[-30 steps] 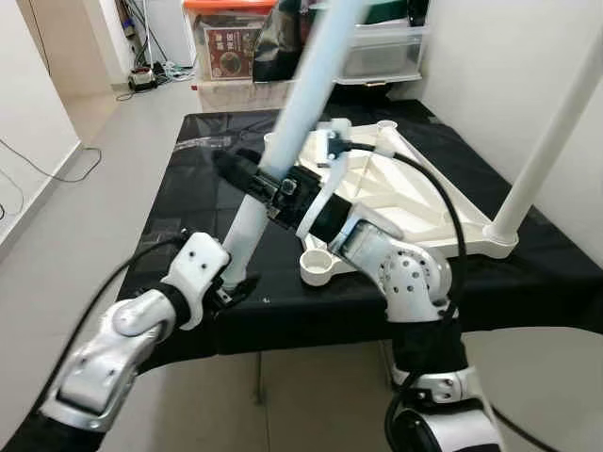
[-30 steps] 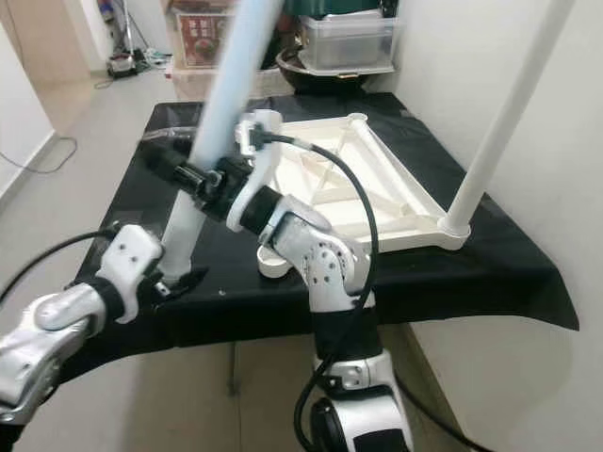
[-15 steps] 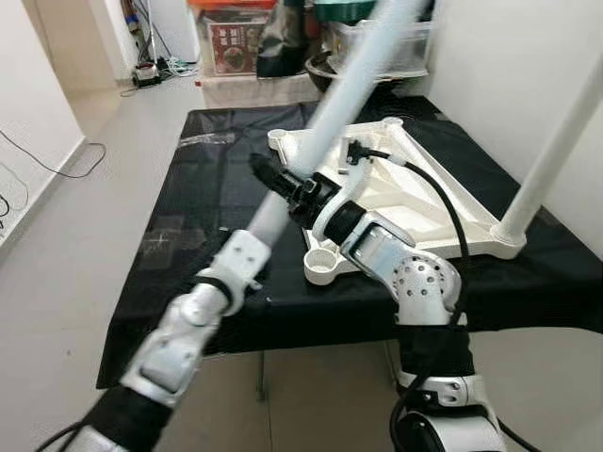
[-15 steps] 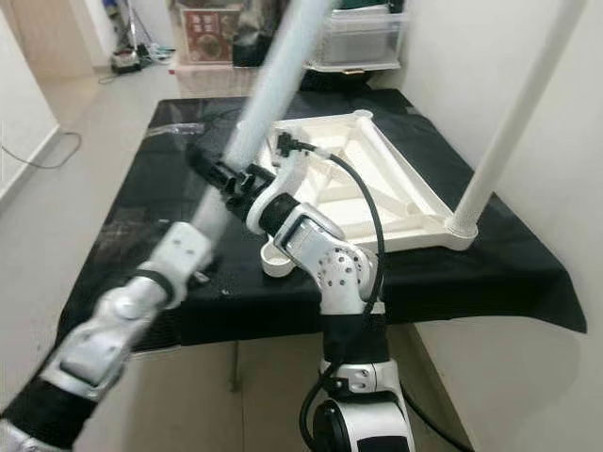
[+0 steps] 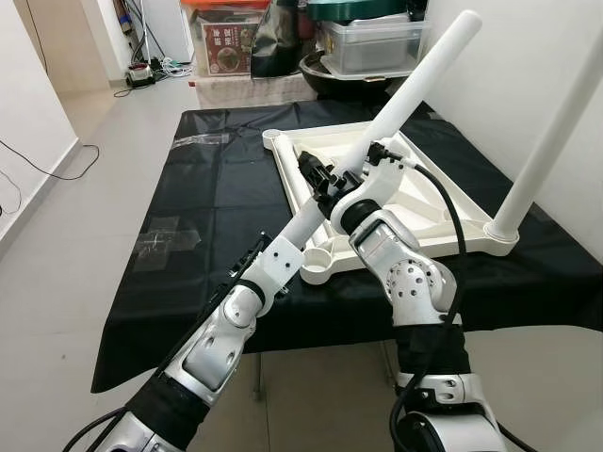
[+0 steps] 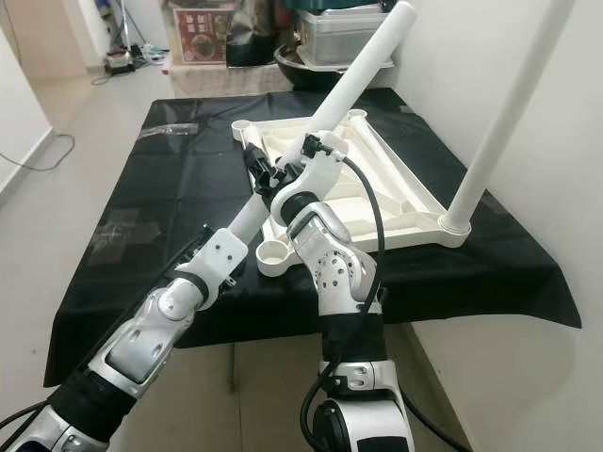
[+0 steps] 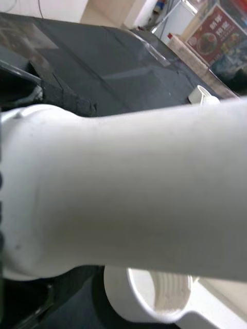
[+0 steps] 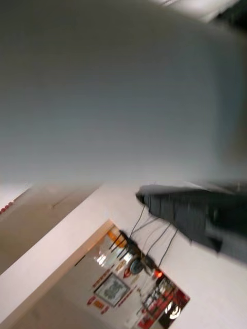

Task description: Building children table

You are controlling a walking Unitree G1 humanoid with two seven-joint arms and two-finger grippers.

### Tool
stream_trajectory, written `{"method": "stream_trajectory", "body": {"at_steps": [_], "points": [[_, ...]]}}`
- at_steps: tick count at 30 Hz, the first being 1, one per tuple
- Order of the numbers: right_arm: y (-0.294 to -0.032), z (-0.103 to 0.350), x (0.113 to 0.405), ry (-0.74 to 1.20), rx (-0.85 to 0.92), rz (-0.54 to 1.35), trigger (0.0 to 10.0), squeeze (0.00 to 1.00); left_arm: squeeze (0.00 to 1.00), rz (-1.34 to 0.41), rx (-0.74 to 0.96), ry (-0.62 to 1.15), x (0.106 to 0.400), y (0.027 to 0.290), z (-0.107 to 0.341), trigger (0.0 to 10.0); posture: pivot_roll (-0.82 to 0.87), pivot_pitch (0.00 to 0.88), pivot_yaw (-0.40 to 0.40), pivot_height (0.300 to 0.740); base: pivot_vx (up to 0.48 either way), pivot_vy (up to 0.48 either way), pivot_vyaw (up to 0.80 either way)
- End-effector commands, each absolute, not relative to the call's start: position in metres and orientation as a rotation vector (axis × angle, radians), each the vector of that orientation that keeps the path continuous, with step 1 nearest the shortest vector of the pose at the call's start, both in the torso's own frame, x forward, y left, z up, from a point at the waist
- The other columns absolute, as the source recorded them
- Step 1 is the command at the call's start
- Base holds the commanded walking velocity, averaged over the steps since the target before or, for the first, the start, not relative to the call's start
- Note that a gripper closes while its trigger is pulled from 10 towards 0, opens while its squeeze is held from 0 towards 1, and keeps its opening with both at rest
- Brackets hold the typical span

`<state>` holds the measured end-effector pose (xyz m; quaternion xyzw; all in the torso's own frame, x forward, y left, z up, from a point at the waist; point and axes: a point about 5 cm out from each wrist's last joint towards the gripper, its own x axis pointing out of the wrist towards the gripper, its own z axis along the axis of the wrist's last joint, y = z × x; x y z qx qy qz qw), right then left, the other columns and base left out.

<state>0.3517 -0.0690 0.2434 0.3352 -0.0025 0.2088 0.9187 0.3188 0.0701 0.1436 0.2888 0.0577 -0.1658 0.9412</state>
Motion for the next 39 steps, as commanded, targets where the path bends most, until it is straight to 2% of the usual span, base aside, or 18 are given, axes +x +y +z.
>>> {"method": "stream_trajectory", "body": {"at_steps": [1,3,4,7,13,14,15,16,22,26,28,29,31,34,36,37,39], "points": [[-0.014,0.233,0.332,0.085,0.876,0.57,3.4,0.0,0.0,-0.404,0.63,0.114,0.315,0.055,0.138,10.0,-0.01,0.0,0.009,0.74,0.0,0.0,0.0],[-0.013,0.233,0.331,0.089,0.88,0.573,3.4,0.0,0.0,-0.403,0.633,0.113,0.315,0.055,0.138,10.0,-0.01,0.0,0.009,0.74,0.0,0.0,0.0],[-0.008,0.231,0.327,0.118,0.907,0.615,0.0,0.0,0.0,-0.396,0.643,0.111,0.316,0.057,0.138,10.0,-0.01,0.0,0.009,0.74,0.0,0.0,0.0],[-0.002,0.228,0.32,0.172,0.944,0.681,0.0,0.0,0.0,-0.373,0.679,0.098,0.318,0.063,0.138,10.0,-0.01,0.0,0.006,0.74,0.0,0.0,0.0],[-0.001,0.224,0.318,0.205,0.973,0.685,0.0,0.0,0.0,-0.354,0.701,0.087,0.32,0.067,0.139,10.0,-0.01,0.0,0.004,0.74,0.0,0.0,0.0],[-0.001,0.224,0.319,0.206,0.983,0.68,0.0,0.0,0.2,-0.351,0.716,0.071,0.32,0.069,0.139,10.0,-0.01,0.0,0.004,0.74,0.0,0.0,0.0],[-0.001,0.224,0.319,0.206,0.983,0.68,0.0,0.0,0.2,-0.351,0.716,0.071,0.32,0.069,0.139,10.0,-0.01,0.0,0.004,0.74,0.0,0.0,0.0],[-0.002,0.225,0.32,0.201,0.989,0.677,0.0,0.0,1.0,-0.354,0.708,0.069,0.32,0.071,0.138,10.0,-0.01,0.0,0.004,0.74,0.0,0.0,0.0],[-0.006,0.229,0.324,0.174,0.985,0.671,0.0,0.0,1.0,-0.38,0.653,0.074,0.316,0.075,0.138,10.0,-0.01,0.0,0.005,0.74,0.0,0.0,0.0],[-0.019,0.233,0.333,0.124,0.943,0.648,0.0,0.0,1.0,-0.362,0.612,0.029,0.311,0.087,0.149,10.0,0.0,0.0,-0.001,0.74,0.0,0.0,0.0],[-0.039,0.24,0.347,0.038,0.844,0.599,0.0,0.0,1.0,-0.271,0.601,-0.072,0.304,0.104,0.17,10.0,0.0,0.0,-0.002,0.74,0.0,0.0,0.0],[-0.039,0.24,0.347,0.038,0.844,0.599,0.0,0.0,1.0,-0.271,0.601,-0.072,0.304,0.104,0.17,10.0,0.0,0.0,-0.002,0.74,0.0,0.0,0.0],[-0.057,0.247,0.358,-0.036,0.739,0.551,0.0,0.0,1.0,-0.114,0.658,-0.184,0.301,0.123,0.191,10.0,0.02,0.0,-0.011,0.74,0.0,0.0,0.0],[-0.064,0.249,0.362,-0.057,0.704,0.534,0.0,0.0,1.0,-0.02,0.689,-0.248,0.299,0.133,0.201,10.0,0.03,0.0,-0.016,0.74,0.0,0.0,0.0],[-0.079,0.253,0.369,-0.094,0.663,0.492,0.0,0.0,1.0,0.104,0.725,-0.278,0.294,0.155,0.207,10.0,0.03,0.0,-0.019,0.74,0.0,0.0,0.0],[-0.085,0.256,0.372,-0.109,0.64,0.473,0.0,0.0,0.0,0.13,0.728,-0.264,0.29,0.163,0.203,10.0,0.03,0.0,-0.02,0.74,0.0,0.0,0.0],[-0.089,0.257,0.374,-0.12,0.623,0.462,0.0,0.0,0.0,0.138,0.727,-0.25,0.288,0.167,0.2,10.0,0.03,0.0,-0.02,0.74,0.0,0.0,0.0]]}}
